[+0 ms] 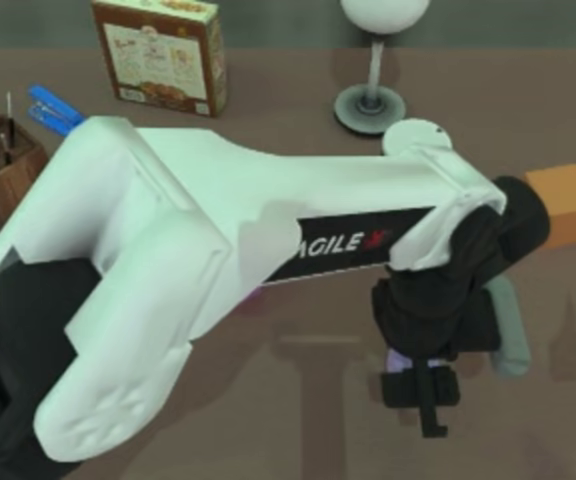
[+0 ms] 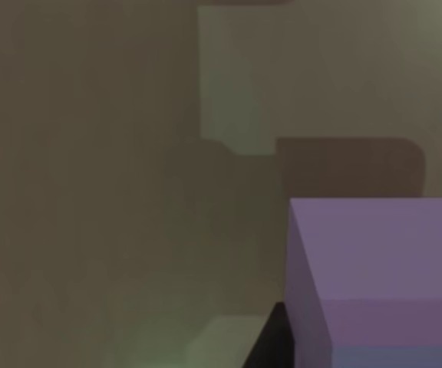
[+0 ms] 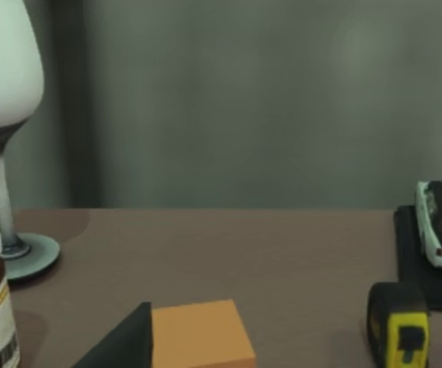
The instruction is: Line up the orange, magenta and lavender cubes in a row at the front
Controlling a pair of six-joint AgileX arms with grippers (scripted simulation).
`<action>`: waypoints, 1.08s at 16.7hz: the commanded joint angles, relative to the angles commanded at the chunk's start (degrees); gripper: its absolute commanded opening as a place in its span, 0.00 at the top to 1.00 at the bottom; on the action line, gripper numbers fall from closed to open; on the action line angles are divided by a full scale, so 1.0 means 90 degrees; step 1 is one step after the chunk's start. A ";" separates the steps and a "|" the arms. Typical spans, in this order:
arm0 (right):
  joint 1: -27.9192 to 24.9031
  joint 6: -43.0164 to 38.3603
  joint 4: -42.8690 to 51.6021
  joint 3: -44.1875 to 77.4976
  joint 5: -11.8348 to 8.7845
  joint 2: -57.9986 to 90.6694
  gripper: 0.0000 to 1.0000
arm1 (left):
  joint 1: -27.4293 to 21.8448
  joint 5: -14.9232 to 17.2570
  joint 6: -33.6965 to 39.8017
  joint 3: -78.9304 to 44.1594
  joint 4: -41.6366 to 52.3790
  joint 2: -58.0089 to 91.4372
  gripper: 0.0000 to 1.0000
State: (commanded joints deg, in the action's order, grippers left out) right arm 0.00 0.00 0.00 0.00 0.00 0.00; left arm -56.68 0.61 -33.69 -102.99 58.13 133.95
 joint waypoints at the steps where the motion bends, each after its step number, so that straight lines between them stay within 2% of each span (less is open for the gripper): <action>1: 0.0000 0.0000 0.0000 0.0000 0.0000 0.0000 0.00 | 0.0000 0.0000 0.0000 0.0000 0.0000 0.0000 0.40; 6: 0.0000 0.0000 0.0000 0.0000 0.0000 0.0000 0.00 | 0.0000 0.0000 0.0000 0.0000 0.0000 0.0000 0.02; 18: 0.0000 0.0000 0.0000 0.0000 0.0000 0.0000 0.00 | 0.0035 -0.0005 0.0001 -0.0238 0.0266 -0.0060 0.00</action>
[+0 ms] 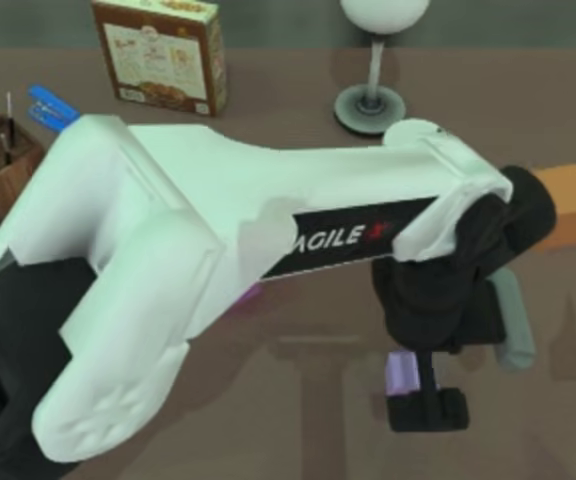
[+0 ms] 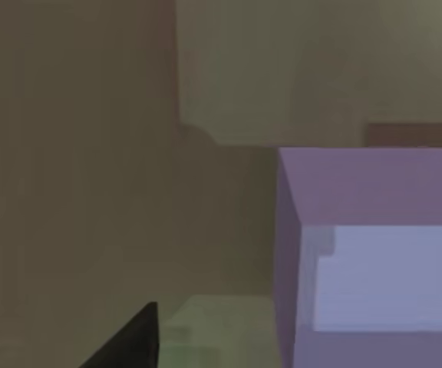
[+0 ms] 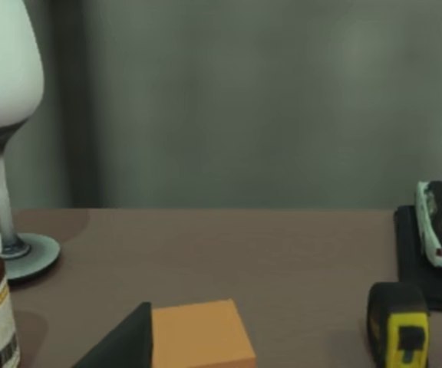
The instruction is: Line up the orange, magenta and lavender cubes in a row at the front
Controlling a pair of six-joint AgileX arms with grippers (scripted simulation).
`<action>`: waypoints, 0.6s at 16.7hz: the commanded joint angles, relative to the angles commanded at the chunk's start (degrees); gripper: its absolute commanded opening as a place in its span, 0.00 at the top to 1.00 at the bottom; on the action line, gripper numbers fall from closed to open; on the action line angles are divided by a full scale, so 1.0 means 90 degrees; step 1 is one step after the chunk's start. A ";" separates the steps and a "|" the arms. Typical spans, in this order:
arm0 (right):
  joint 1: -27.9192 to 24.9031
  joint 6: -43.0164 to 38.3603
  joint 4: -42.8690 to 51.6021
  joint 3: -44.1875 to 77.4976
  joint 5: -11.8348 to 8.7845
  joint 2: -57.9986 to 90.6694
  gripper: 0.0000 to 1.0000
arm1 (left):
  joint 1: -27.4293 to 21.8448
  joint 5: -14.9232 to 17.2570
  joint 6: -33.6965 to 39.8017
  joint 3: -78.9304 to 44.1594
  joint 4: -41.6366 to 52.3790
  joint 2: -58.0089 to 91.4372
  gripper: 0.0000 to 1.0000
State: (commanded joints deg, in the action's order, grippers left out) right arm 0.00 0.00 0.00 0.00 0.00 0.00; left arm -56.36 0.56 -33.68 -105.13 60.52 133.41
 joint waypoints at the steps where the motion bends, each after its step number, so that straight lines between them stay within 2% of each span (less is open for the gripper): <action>1: 0.0000 0.0000 0.0000 0.0000 0.0000 0.0000 0.00 | 0.0024 -0.0001 0.0008 -0.0159 0.0219 -0.0051 0.00; 5: 0.0000 0.0000 0.0000 0.0000 0.0000 0.0000 0.00 | 0.0087 0.0004 0.0001 -0.0789 0.1140 -0.0276 0.00; 10: 0.0000 0.0000 0.0000 0.0000 0.0000 0.0000 0.00 | 0.0069 0.0001 0.0005 -0.0875 0.1235 -0.0312 0.00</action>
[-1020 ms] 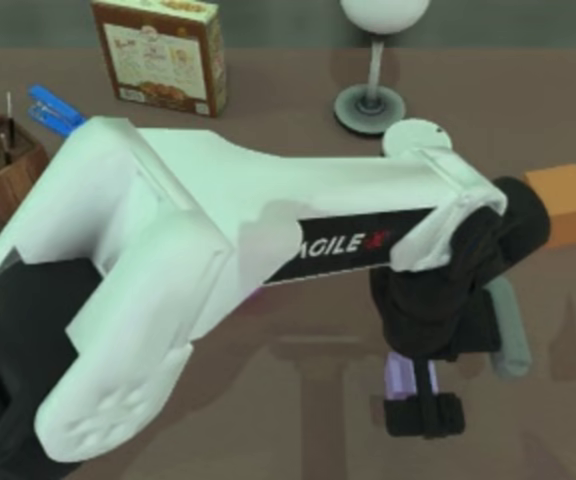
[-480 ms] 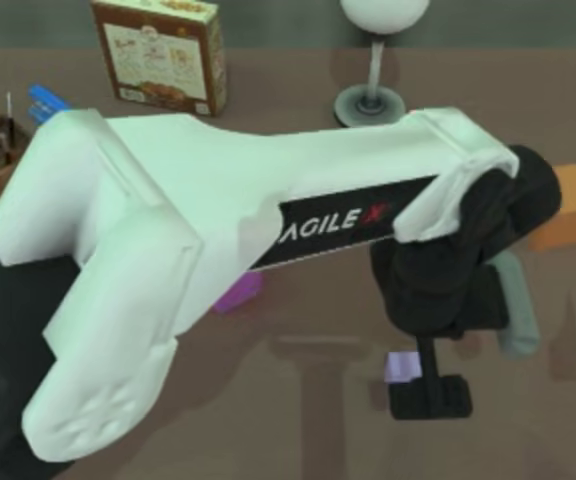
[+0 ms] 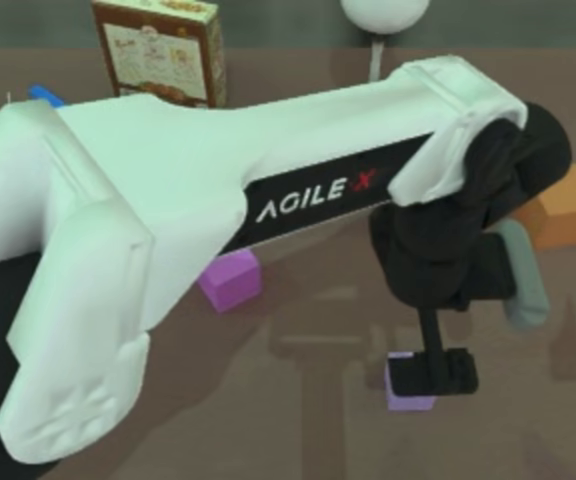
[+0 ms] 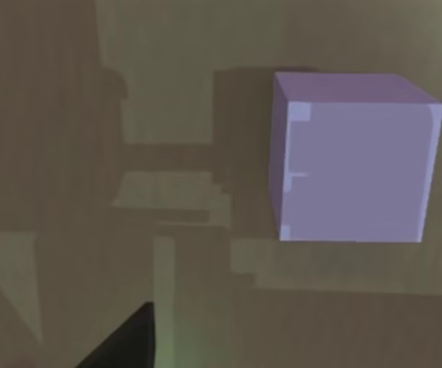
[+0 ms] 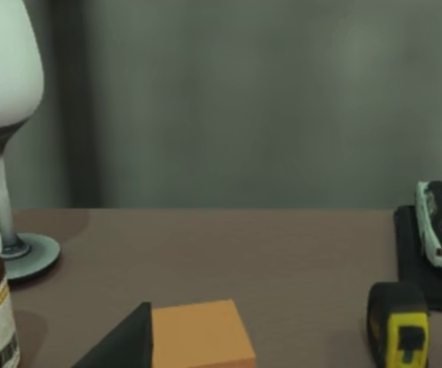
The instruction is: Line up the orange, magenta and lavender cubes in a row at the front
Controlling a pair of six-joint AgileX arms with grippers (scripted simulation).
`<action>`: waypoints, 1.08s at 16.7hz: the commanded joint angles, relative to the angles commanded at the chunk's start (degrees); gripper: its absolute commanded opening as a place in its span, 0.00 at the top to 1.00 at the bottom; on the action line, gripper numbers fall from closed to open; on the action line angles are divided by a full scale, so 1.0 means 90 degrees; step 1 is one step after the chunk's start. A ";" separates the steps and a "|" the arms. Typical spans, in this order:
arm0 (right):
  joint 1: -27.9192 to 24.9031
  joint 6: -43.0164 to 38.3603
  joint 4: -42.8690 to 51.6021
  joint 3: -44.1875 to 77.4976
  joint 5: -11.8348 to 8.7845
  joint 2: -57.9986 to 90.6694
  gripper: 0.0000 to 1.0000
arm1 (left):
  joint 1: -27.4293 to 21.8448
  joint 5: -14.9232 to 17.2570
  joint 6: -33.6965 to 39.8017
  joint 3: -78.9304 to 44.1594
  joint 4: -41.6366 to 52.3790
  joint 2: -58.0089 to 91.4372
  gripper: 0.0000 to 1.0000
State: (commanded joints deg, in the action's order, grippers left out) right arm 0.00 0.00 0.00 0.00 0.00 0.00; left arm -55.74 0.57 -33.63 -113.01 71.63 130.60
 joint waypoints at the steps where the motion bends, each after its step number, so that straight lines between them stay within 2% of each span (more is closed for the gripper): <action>1: 0.0000 0.0000 0.0000 0.0000 0.0000 0.0000 0.00 | 0.0017 0.0000 0.0002 0.0006 -0.0003 -0.0002 0.00; 4: 0.0000 0.0000 0.0000 0.0000 0.0000 0.0000 0.00 | 0.0463 -0.0011 0.0078 0.0158 -0.0078 -0.0078 0.00; 10: 0.0000 0.0000 0.0000 0.0000 0.0000 0.0000 0.00 | 0.2391 -0.0029 0.0364 0.0791 -0.0330 -0.0348 0.00; 12: 0.0000 0.0000 0.0000 0.0000 0.0000 0.0000 0.00 | 0.2833 -0.0038 0.0439 0.0954 -0.0410 -0.0432 0.00; 14: 0.0000 0.0000 0.0000 0.0000 0.0000 0.0000 0.00 | 0.3003 -0.0044 0.0477 0.1023 -0.0455 -0.0482 0.00; 18: 0.0000 0.0000 0.0000 0.0000 0.0000 0.0000 0.00 | 0.2986 -0.0044 0.0469 0.1017 -0.0463 -0.0446 0.00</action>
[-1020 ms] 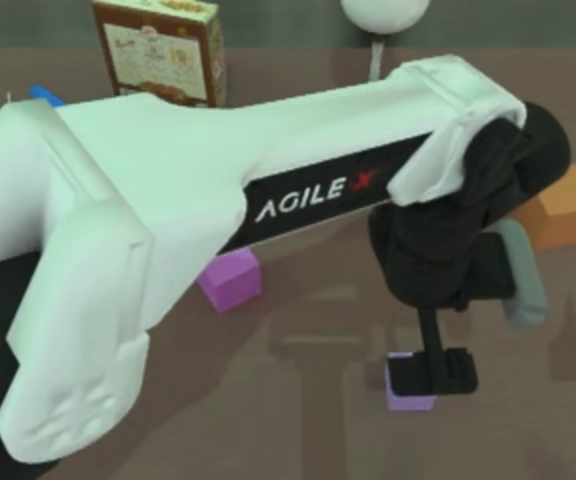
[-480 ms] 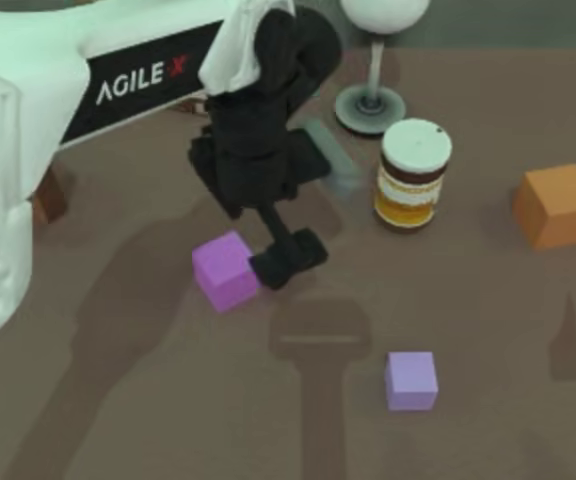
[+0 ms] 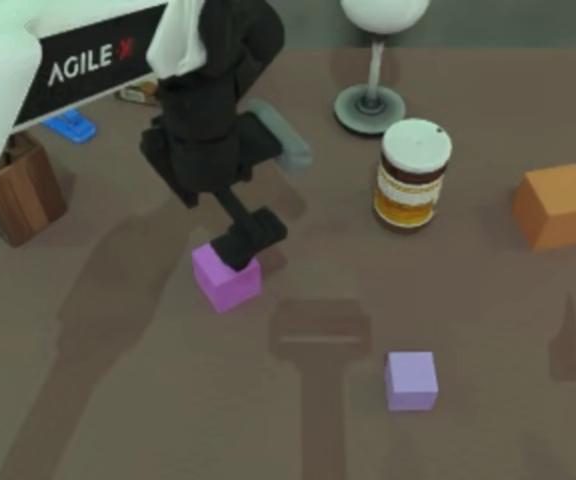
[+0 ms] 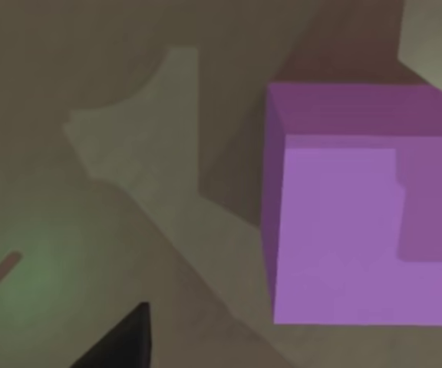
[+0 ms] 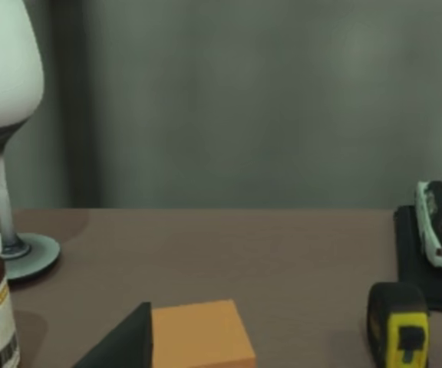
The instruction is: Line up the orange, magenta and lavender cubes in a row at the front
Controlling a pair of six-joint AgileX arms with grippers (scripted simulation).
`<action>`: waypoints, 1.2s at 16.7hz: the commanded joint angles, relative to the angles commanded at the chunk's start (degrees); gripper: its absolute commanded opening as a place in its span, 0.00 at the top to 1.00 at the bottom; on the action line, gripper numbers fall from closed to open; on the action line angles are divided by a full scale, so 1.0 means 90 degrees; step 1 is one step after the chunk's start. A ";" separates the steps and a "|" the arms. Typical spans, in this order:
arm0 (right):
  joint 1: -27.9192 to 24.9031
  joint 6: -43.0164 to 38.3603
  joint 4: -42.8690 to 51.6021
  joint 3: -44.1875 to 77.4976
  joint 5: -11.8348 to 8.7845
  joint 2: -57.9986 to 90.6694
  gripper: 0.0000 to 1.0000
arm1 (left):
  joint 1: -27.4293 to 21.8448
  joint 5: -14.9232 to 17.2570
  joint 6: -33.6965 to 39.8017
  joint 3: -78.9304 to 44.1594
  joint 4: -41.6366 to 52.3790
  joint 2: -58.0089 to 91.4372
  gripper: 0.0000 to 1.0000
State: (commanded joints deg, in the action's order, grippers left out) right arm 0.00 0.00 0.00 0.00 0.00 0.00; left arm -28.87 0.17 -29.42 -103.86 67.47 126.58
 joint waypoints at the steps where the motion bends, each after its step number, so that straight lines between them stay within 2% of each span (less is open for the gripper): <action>1: 0.0000 0.0000 0.0000 0.0000 0.0000 0.0000 0.00 | 0.0006 0.0001 0.0005 0.0055 -0.0085 0.0025 0.00; 9: 0.0000 0.0000 0.0000 0.0000 0.0000 0.0000 0.00 | 0.0026 0.0007 -0.0008 0.1131 -0.1781 0.0616 0.00; 14: 0.0000 0.0000 0.0000 0.0000 0.0000 0.0000 0.00 | 0.0027 0.0008 -0.0010 0.1205 -0.1887 0.0660 0.00; 20: 0.0000 0.0000 0.0000 0.0000 0.0000 0.0000 0.00 | 0.0027 0.0008 -0.0010 0.1205 -0.1887 0.0660 0.45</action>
State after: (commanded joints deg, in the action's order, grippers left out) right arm 0.00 0.00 0.00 0.00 0.00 0.00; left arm -28.63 0.24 -29.50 -93.02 50.49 132.53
